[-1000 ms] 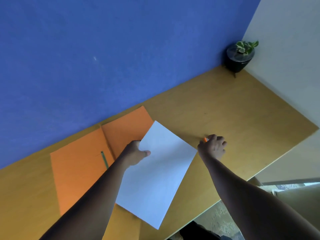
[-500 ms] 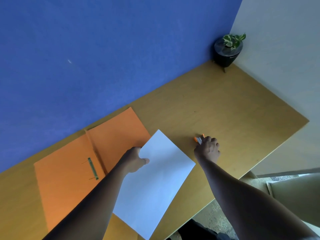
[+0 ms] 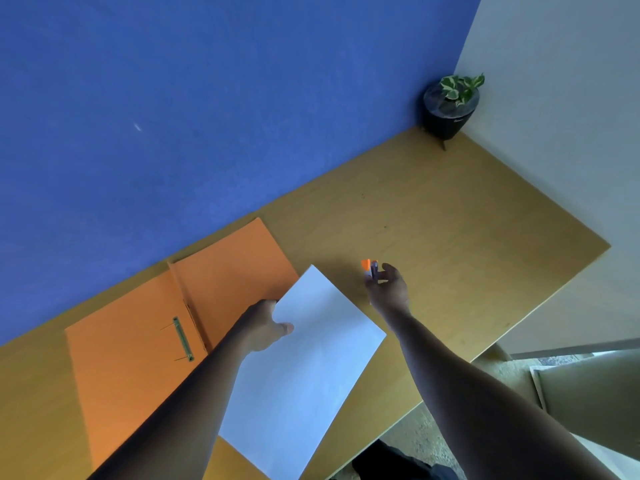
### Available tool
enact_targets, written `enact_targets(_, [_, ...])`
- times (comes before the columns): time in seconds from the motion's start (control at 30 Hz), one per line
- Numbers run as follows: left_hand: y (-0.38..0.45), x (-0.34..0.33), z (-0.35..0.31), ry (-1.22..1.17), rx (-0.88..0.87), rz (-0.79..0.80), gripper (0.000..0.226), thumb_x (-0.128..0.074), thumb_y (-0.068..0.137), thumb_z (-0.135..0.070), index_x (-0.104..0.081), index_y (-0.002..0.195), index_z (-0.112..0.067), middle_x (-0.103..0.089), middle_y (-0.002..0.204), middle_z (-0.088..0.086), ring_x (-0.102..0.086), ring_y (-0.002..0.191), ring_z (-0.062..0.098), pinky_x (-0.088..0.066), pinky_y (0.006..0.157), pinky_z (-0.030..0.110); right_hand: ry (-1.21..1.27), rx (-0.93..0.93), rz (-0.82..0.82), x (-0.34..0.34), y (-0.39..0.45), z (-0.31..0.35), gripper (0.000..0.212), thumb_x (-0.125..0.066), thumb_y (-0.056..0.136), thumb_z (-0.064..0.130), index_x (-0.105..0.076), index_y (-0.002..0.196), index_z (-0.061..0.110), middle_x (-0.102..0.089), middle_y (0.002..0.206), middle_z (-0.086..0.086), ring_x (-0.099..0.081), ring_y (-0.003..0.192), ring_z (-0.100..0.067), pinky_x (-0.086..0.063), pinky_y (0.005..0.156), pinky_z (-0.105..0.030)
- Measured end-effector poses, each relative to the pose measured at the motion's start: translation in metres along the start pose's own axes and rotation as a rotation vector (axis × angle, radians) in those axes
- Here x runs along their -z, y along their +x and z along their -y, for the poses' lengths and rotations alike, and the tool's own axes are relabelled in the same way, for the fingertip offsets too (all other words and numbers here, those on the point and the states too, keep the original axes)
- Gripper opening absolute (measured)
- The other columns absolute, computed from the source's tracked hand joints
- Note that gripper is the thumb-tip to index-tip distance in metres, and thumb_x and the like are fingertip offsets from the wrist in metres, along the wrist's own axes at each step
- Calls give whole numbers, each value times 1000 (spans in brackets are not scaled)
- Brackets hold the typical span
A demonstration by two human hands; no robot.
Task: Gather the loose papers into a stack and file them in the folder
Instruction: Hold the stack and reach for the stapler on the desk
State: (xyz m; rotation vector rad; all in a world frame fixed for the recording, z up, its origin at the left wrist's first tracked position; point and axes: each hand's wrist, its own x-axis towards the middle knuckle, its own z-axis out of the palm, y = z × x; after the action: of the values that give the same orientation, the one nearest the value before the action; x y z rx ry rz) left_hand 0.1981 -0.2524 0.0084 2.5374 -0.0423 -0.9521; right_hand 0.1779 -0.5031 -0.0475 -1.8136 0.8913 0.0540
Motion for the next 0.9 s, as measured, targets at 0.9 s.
enact_targets(0.9, [-41, 23, 24, -64, 31, 34, 36, -67, 89, -28, -63, 124, -24, -70, 114, -5, -67, 97, 17, -57, 88, 37, -145, 438, 651, -28, -55, 59, 29, -68, 88, 35, -63, 114, 25, -58, 116, 0, -61, 101, -3, -48, 76, -15])
